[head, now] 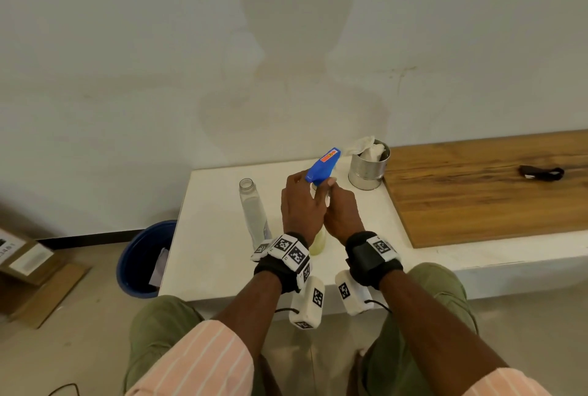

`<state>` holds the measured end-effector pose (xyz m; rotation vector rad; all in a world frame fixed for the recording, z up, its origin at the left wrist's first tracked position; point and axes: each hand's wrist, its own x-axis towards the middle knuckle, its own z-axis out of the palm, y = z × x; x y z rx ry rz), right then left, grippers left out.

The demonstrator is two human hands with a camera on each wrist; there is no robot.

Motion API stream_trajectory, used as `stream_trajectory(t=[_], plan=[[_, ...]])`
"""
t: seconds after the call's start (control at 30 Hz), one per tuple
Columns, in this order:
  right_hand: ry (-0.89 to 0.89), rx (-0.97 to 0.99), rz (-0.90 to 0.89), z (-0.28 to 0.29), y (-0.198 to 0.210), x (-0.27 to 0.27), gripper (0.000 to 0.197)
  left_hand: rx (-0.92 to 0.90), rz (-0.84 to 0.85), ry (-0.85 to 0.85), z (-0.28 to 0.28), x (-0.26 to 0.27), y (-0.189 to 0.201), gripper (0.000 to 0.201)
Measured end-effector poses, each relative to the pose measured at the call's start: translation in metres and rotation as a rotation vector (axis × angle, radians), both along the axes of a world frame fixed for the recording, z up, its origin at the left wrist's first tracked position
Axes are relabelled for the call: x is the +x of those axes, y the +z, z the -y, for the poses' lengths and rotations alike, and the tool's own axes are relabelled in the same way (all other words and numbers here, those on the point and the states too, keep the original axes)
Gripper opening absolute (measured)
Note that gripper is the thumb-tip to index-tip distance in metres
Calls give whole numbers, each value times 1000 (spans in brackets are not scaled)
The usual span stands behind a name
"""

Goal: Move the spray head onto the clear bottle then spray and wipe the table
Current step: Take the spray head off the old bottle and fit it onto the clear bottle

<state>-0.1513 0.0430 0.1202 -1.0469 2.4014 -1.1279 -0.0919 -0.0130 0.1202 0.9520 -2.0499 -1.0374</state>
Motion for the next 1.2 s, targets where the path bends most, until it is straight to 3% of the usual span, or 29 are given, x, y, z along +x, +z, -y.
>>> stream_trajectory(t=[0.13,0.3,0.53,0.67,0.77,0.83,0.93,1.2], plan=[[-50,80,-122,1,4,3,26,68,-85,59,-4,1,4,40],[148,-28,112,1,14,-8,48,196,-169,55,4,4,8,37],[97,-90,106,4,8,-10,45,218,-167,55,8,2,9,44],[120,-64,76,5,8,-14,39,142,-102,-68,1,2,7,43],[87,-62,59,6,5,-13,39,137,-120,19,5,1,8,38],[60,-67,72,5,3,-11,40,161,-130,108,9,0,9,47],[33,-78,100,3,2,-12,45,224,-130,62,5,-1,10,59],[55,-33,18,2,3,-16,40,92,-144,16,-2,-3,11,39]])
